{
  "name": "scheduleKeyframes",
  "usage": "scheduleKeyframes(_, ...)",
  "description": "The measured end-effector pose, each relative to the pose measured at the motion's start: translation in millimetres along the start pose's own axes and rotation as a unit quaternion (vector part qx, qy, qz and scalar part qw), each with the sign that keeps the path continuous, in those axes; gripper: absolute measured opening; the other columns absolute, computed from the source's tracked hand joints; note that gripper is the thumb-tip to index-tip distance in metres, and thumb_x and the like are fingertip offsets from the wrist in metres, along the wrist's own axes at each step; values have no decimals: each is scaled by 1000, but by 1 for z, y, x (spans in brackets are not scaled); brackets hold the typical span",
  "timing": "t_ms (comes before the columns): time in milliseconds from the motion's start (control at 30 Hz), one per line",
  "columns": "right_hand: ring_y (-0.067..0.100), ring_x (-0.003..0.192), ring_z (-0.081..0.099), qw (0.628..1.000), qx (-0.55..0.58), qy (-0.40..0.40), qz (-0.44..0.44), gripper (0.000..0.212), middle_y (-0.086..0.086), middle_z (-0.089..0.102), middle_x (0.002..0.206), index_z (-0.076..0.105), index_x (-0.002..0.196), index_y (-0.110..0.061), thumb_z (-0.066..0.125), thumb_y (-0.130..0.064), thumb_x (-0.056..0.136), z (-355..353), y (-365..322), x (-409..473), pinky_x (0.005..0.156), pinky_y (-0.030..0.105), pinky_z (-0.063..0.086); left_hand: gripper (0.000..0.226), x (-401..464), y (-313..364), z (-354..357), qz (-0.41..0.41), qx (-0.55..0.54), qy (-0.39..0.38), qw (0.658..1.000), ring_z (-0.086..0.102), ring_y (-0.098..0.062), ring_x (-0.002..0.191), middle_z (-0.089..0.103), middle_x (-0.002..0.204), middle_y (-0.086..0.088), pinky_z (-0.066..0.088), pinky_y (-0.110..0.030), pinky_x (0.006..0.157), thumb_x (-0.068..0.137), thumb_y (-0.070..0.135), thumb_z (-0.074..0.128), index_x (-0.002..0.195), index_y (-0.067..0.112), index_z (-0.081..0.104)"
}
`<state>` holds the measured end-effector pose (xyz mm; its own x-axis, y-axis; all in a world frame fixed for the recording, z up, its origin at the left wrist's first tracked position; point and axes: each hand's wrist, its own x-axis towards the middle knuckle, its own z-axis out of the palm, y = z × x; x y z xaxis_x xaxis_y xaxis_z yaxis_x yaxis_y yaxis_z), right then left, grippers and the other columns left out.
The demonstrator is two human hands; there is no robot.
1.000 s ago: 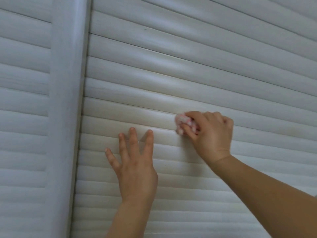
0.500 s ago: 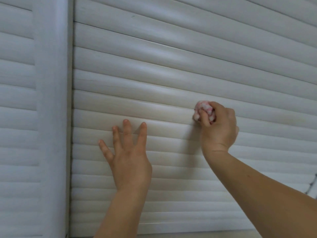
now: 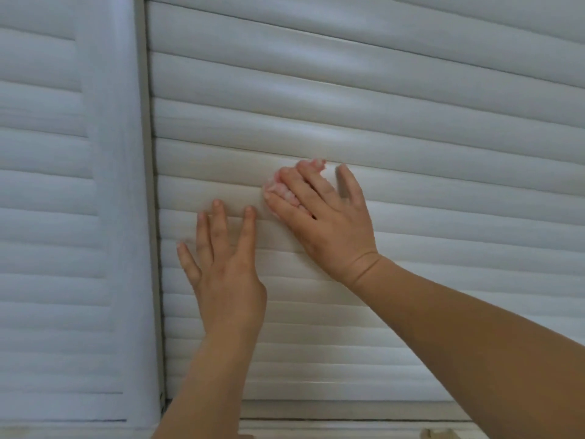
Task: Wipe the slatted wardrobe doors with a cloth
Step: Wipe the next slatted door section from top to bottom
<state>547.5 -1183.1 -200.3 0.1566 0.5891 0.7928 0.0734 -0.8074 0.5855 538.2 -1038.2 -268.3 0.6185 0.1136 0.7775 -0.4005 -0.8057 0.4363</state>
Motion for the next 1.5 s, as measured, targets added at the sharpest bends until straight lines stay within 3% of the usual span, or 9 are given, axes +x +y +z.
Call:
scheduleKeyframes(100, 29, 129, 47, 996, -15, -66, -63, 35, 8, 51, 139, 58, 130, -27, 54, -29, 95, -9, 11, -33, 103, 61, 31, 103, -1, -10, 2, 16, 28, -8, 999, 19, -31, 140, 22, 153, -12, 6, -60, 107, 58, -20, 59, 142, 30, 31)
scheduleKeyframes(200, 29, 130, 45, 992, -59, -96, -53, 42, 10, 48, 141, 51, 134, -26, 53, -17, 94, -24, 36, -67, 105, 61, 28, 99, -2, -14, 0, 32, 45, -27, 998, 16, -31, 140, 19, 153, -13, 6, -64, 105, 64, -5, 72, 143, 31, 26)
scheduleKeyframes(333, 26, 131, 40, 986, -99, -132, 0, 60, 8, 43, 144, 42, 137, -27, 60, -6, 83, -49, 60, -110, 107, 57, 22, 105, -8, -16, -6, -5, 52, -72, 996, -7, -25, 143, -6, 156, -12, -9, -59, 108, 73, 24, 76, 147, 35, 2)
scheduleKeyframes(500, 25, 107, 50, 995, -64, -66, 50, 30, 3, 66, 118, 69, 109, -31, 65, -13, 85, -45, 29, -95, 86, 40, 33, 103, -8, -19, -9, -57, 61, -78, 993, -16, -25, 141, -18, 155, -7, -12, -57, 109, 80, 41, 66, 144, 33, -14)
scheduleKeyframes(700, 22, 90, 48, 994, -20, -42, 95, 17, -4, 69, 95, 73, 87, -29, 75, -19, 73, -16, -29, -56, 77, 35, 30, 106, -12, -23, -4, -22, 57, -59, 996, -8, -25, 143, -7, 156, -11, -14, -57, 106, 73, 35, 73, 147, 31, -3)
scheduleKeyframes(1000, 22, 77, 61, 998, -12, -21, 53, 17, -9, 68, 84, 73, 88, -27, 71, -14, 77, -11, -45, -30, 74, 33, 31, 108, -23, -23, 16, 34, 45, -15, 998, 7, -29, 141, 14, 154, -17, -1, -64, 105, 58, 26, 85, 145, 30, 21)
scheduleKeyframes(1167, 21, 86, 51, 981, -16, -101, 168, 20, -5, 66, 89, 64, 94, -33, 67, -22, 77, -44, 10, -93, 75, 31, 23, 110, -26, -16, 21, 38, 44, -22, 998, 7, -32, 141, 11, 153, -18, 1, -65, 104, 59, 30, 84, 146, 31, 17)
scheduleKeyframes(1333, 27, 84, 55, 915, -21, -141, 378, 14, 0, 62, 89, 71, 88, -28, 62, -34, 80, -61, 21, -123, 75, 25, 12, 106, -31, -9, 25, 53, 43, -25, 997, 7, -33, 140, 10, 153, -16, 4, -66, 104, 61, 27, 83, 145, 29, 20)
scheduleKeyframes(1500, 21, 79, 56, 943, 16, -102, 317, 16, -5, 65, 86, 71, 84, -31, 59, -32, 74, -40, -21, -93, 71, 28, 18, 107, -34, -6, 30, 64, 43, -24, 997, 8, -32, 140, 10, 153, -13, 4, -63, 105, 58, 24, 85, 145, 29, 22)
